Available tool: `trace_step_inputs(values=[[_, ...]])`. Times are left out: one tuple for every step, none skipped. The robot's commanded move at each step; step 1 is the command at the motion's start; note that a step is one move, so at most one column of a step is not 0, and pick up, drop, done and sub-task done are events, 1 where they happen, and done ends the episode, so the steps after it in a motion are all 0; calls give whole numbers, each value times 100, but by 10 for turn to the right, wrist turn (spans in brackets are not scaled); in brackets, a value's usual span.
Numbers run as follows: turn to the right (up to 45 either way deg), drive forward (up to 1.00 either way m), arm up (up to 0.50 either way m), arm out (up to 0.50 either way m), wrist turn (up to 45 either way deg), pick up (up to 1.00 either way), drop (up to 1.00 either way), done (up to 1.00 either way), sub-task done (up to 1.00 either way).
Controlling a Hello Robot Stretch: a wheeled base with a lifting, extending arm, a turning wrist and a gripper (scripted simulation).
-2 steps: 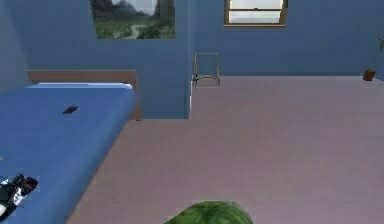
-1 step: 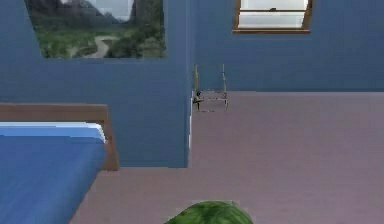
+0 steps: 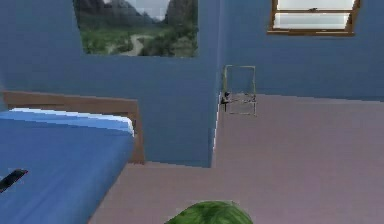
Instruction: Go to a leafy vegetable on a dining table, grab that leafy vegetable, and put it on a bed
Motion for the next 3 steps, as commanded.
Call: trace_step_inputs(values=[[0,45,0,0,0,0,0,0,0],[-450,0,0,0,0,0,0,0,0],[-450,0,0,0,0,0,0,0,0]])
